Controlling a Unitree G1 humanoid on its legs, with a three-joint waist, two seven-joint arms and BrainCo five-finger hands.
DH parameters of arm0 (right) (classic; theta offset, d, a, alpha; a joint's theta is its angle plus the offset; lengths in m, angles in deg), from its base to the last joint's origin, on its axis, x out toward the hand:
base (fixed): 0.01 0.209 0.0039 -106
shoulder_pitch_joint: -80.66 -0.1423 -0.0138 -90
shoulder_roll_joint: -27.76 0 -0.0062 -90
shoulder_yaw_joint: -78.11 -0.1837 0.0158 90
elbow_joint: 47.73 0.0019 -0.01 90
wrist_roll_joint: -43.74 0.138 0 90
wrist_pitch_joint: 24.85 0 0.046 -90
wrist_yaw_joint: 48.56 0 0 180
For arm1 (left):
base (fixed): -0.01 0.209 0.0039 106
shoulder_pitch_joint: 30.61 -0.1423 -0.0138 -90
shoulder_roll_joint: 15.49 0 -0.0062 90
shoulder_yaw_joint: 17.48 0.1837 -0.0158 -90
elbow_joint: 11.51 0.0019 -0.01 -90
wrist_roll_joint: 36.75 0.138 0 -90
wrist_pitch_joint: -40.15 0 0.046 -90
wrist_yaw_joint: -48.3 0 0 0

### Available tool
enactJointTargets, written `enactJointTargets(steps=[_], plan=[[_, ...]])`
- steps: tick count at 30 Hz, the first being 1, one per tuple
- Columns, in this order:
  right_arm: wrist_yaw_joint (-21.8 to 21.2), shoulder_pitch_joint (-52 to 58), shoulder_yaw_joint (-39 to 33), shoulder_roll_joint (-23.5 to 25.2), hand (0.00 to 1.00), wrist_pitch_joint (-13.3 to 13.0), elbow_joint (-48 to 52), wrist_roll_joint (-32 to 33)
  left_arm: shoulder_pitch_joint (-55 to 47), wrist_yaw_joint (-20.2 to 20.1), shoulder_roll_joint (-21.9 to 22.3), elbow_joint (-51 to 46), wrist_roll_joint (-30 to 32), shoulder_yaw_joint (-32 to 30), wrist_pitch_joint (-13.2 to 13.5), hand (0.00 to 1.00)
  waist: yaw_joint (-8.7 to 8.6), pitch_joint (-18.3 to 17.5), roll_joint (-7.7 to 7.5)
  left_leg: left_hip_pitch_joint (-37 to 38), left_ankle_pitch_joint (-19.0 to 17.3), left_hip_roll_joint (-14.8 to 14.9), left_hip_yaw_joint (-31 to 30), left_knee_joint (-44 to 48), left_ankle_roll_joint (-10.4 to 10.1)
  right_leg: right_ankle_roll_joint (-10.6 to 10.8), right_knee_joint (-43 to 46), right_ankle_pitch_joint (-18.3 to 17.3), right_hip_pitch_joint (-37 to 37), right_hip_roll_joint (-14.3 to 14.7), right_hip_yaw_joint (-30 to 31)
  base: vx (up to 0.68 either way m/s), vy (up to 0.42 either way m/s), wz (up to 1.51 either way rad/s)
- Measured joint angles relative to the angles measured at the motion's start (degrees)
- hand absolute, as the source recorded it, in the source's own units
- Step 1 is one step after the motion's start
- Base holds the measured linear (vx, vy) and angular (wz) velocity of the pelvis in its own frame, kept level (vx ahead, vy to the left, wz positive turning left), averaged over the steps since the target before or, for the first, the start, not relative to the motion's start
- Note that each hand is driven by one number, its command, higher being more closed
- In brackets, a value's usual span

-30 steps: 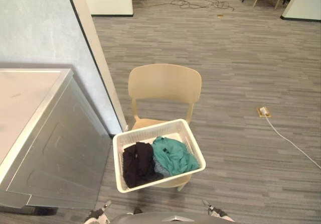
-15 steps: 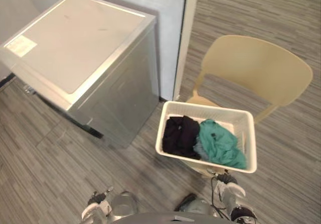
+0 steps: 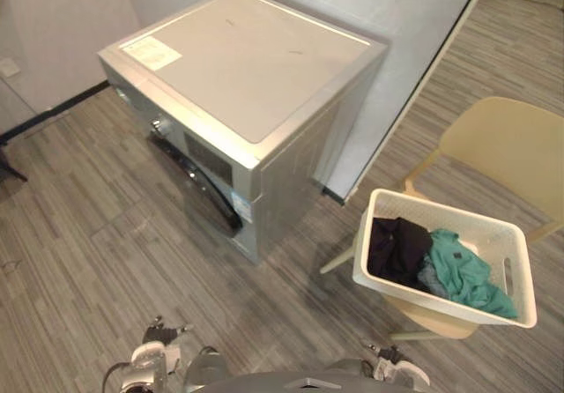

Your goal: Pick up the laundry basket with both hands and put the clothes into the washing machine.

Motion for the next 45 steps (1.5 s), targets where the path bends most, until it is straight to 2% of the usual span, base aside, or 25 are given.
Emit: enactJointTargets(steps=[1,2,4,6,7,8,10,13,14,17,19,22,24,25,27,30,31,32,33,35,37,39,42,43,45], plan=[[-0.59,-0.37,0.72,1.40,0.00,0.08,0.08,0.04,-0.13,0.16,-0.95,1.30,0.43,0.18,-0.21,0.00,0.46,0.01,-0.56,0.54,0.92,0.94,-0.73,-1.21,-0.21,0.43,3.77,-12.98,-1.14,7.65,6.85,-0.03,-0.024,0.15],[-0.74,-0.26,1.28,1.95,0.00,-0.01,0.36,0.03,-0.49,0.14,-0.88,2.01,0.42,-0.17,-0.43,0.00,0.63,-0.15,-0.98,0.73,1.17,0.86,-0.80,-1.47,-0.19,0.70,3.93,-16.47,-1.03,9.82,8.97,-0.04,-0.035,0.05],[-1.13,0.11,2.50,3.47,0.00,-0.16,2.74,0.22,-1.76,-0.12,0.70,1.97,0.45,-2.29,-1.02,0.00,0.57,-0.26,-2.38,0.62,1.17,0.15,-0.70,-0.43,-0.27,4.87,3.35,-19.56,-0.15,10.87,13.70,-0.05,-0.063,-0.01],[-2.82,1.82,5.87,3.77,0.00,-0.15,7.06,2.67,-1.18,-0.61,3.57,1.79,1.91,-4.63,-1.85,0.00,0.12,0.89,-0.05,1.68,2.96,1.60,-1.87,-2.64,0.43,6.03,9.20,-24.33,-3.11,13.43,18.47,-0.10,-0.166,0.26],[-3.35,2.64,6.67,4.30,0.00,-0.18,8.72,3.34,-0.99,-0.68,3.53,1.76,3.14,-5.34,-2.00,0.00,-0.02,0.77,-0.23,1.43,3.36,1.83,-2.00,-2.87,-0.23,5.73,7.76,-25.88,-2.99,16.09,20.85,-0.12,-0.281,0.30],[-4.23,3.46,8.56,4.44,0.00,-0.35,11.15,4.47,-0.83,-0.68,3.64,1.86,5.54,-7.12,-2.36,0.00,0.07,1.19,-1.74,1.28,4.04,1.30,-2.51,-3.53,0.92,7.57,5.78,-29.92,-2.10,17.73,23.11,-0.13,-0.278,0.16],[-4.20,4.73,8.49,4.48,0.00,-0.38,13.45,5.20,-0.49,-0.64,4.84,1.32,10.03,-8.72,-2.91,0.00,-0.15,-0.07,-1.17,1.00,7.47,1.05,-0.28,-5.03,5.95,6.17,4.10,-29.55,-1.97,17.73,21.77,-0.09,-0.189,0.27],[-4.22,5.01,9.62,4.01,0.00,-0.73,15.91,5.26,-0.73,-0.20,6.48,-0.21,10.45,-10.64,-2.97,0.00,-0.71,-0.26,-0.98,1.55,8.59,-0.02,1.06,-7.08,6.09,6.31,2.47,-28.22,-0.68,17.75,19.28,0.00,-0.065,0.36],[-4.24,4.61,10.45,3.97,0.00,-0.72,16.19,5.30,-0.56,-0.15,7.66,-0.96,9.83,-11.21,-2.77,0.00,-0.21,-0.81,-1.21,1.87,10.14,0.13,1.62,-8.96,4.35,6.22,1.63,-27.52,-0.14,18.03,18.72,0.03,-0.013,0.29],[-4.25,4.42,12.75,4.10,0.00,-0.83,18.14,5.84,-0.54,-0.20,9.46,-2.22,8.85,-12.37,-2.70,0.00,0.29,-1.27,-1.04,1.48,10.42,0.07,2.39,-8.51,3.87,6.36,-1.06,-25.53,0.98,18.27,18.90,0.03,0.071,0.03],[-4.24,4.13,14.84,5.14,0.00,-1.41,19.53,5.88,-0.55,-0.17,9.63,-3.91,8.74,-12.41,-2.48,0.00,0.95,-0.71,-2.29,-2.37,8.61,0.38,3.38,-0.57,2.26,6.32,-1.66,-25.15,1.11,17.97,19.92,-0.02,0.097,0.00],[-4.30,4.58,17.30,5.67,0.00,-1.62,20.30,5.85,-0.60,0.07,9.63,-5.78,6.15,-12.49,-1.93,0.00,1.69,-0.22,-2.41,-9.89,5.96,2.20,3.42,16.04,3.21,6.47,-0.73,-26.13,2.15,17.27,19.06,-0.10,0.091,0.21],[-4.27,4.82,16.95,5.63,0.00,-1.53,20.28,5.78,-0.80,0.54,9.69,-5.83,4.60,-12.50,-1.84,0.00,1.86,-0.06,-2.34,-10.20,4.88,2.66,3.51,16.55,4.72,6.33,0.58,-27.34,2.44,16.19,18.81,-0.11,0.168,0.25],[-4.21,5.65,16.18,5.58,0.00,-1.45,20.27,5.79,-1.18,1.12,9.57,-5.94,3.26,-12.66,-1.79,0.00,2.07,-0.23,-2.34,-10.13,1.38,3.24,4.23,15.09,6.61,6.29,1.24,-27.34,1.61,15.79,18.27,-0.11,0.232,0.15],[-4.00,6.66,14.48,5.20,0.00,-1.29,20.01,5.80,-1.25,1.43,8.98,-6.52,1.93,-12.60,-1.95,0.00,1.86,-0.22,-2.39,-12.88,-1.90,7.00,4.24,19.77,6.94,6.92,2.50,-26.98,-0.09,15.42,18.61,-0.07,0.184,-0.01],[-2.80,8.64,11.87,5.00,0.00,-1.37,19.89,5.87,-1.32,2.64,7.80,-6.43,1.37,-12.03,-2.04,0.00,1.44,-0.67,-3.06,-12.95,-1.63,10.77,1.49,19.35,5.61,10.39,4.88,-28.05,-1.12,13.38,20.37,0.02,0.269,-0.02],[-2.03,8.88,9.57,4.90,0.00,-1.51,17.46,6.75,-0.77,2.86,6.77,-4.77,1.31,-10.74,-2.06,0.00,0.64,-0.54,-3.48,-12.29,-3.75,8.27,1.47,19.03,-2.47,13.00,6.29,-29.33,-1.04,11.11,22.40,0.09,0.361,0.45],[-1.56,9.44,8.32,6.19,0.00,-0.90,14.50,7.35,-0.62,3.12,3.97,-3.70,1.48,-8.92,-2.11,0.00,-0.45,-1.55,-6.07,-12.39,-4.09,4.56,0.72,18.89,-1.30,13.15,4.48,-29.38,0.28,9.89,24.23,0.14,0.336,0.71],[-1.54,10.05,7.80,6.81,0.00,-0.79,13.90,7.42,-0.43,3.31,2.91,-2.84,1.51,-8.01,-2.08,0.00,-1.01,-1.89,-6.54,-13.27,-3.90,3.33,-0.25,19.41,-1.20,13.14,2.87,-28.76,1.40,9.89,24.40,0.19,0.284,0.85],[-1.51,9.93,5.64,7.80,0.00,-0.55,12.07,7.67,0.39,3.55,1.48,-1.14,1.59,-7.57,-2.45,0.00,-1.00,-2.02,-6.23,-15.45,-5.14,0.93,-1.62,21.45,0.20,15.01,-2.66,-23.26,4.27,8.75,23.10,0.19,0.311,0.53],[-1.53,8.43,4.92,7.57,0.00,-0.47,10.89,7.84,0.31,3.55,1.05,0.12,1.70,-6.74,-2.82,0.00,-0.75,-2.10,-5.11,-15.19,-5.20,-0.26,-1.41,20.36,1.27,14.91,-4.18,-17.73,4.44,8.13,23.31,0.11,0.334,0.14],[-1.52,7.09,4.94,6.79,0.00,-0.48,11.08,7.66,-0.10,3.46,0.99,0.22,2.39,-2.81,-2.85,0.00,-0.46,-2.52,-3.71,-13.42,-3.88,-2.30,-0.54,16.69,3.35,13.57,-1.32,-11.41,2.15,6.41,23.83,0.04,0.250,0.09],[-1.48,5.56,6.84,5.11,0.00,-0.72,11.89,7.04,-1.80,3.50,1.28,0.26,3.37,-0.92,-2.92,0.00,-0.57,-3.17,-0.88,-7.81,-1.08,-3.72,2.33,8.98,5.69,3.62,2.84,-1.55,-1.72,5.01,23.49,0.05,0.195,-0.22],[-1.53,5.37,8.09,4.91,0.00,-0.67,12.31,7.02,-2.47,3.53,1.44,0.21,3.99,-0.75,-2.91,0.00,-0.64,-3.08,0.07,-6.15,-0.35,-3.43,3.11,6.95,6.22,3.63,4.89,-2.64,-2.51,5.26,23.08,0.07,0.153,-0.37],[-1.65,5.37,11.00,5.76,0.00,-0.62,13.33,7.01,-2.71,3.62,0.05,0.35,4.80,-0.87,-3.12,0.00,-1.18,-2.66,-0.44,-2.97,1.56,-3.40,3.23,2.61,6.36,3.69,12.63,-14.66,-4.29,10.67,21.77,0.04,0.003,-0.20]])
